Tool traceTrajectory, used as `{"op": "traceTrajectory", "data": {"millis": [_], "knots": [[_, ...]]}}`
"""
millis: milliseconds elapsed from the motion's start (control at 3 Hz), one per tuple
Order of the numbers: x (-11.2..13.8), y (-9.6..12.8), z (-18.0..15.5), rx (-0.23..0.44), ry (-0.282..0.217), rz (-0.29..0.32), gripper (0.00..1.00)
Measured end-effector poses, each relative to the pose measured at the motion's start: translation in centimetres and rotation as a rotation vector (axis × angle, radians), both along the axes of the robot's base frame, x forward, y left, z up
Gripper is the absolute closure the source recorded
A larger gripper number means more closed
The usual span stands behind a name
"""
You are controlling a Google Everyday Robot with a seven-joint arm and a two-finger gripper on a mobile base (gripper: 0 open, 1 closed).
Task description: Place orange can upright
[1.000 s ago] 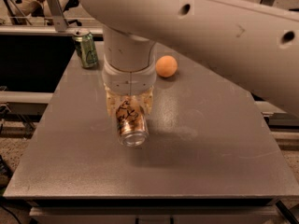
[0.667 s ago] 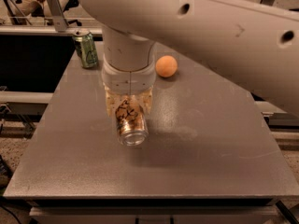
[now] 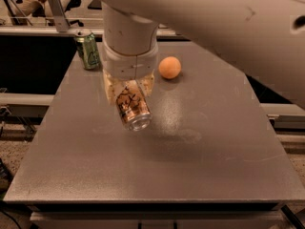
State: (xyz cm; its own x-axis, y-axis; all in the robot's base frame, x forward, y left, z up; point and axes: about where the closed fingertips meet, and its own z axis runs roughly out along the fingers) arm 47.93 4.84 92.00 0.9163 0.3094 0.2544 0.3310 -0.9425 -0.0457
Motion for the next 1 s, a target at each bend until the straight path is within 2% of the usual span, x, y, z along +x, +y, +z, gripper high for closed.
{"op": "traceTrajectory", "data": {"millis": [333,1000], "knots": [[1.7,0.1,1.3,0.008,-0.055,0.124,1.0],[4.7,0.3,2.8,0.083,-0.153,0.378,1.0]]}}
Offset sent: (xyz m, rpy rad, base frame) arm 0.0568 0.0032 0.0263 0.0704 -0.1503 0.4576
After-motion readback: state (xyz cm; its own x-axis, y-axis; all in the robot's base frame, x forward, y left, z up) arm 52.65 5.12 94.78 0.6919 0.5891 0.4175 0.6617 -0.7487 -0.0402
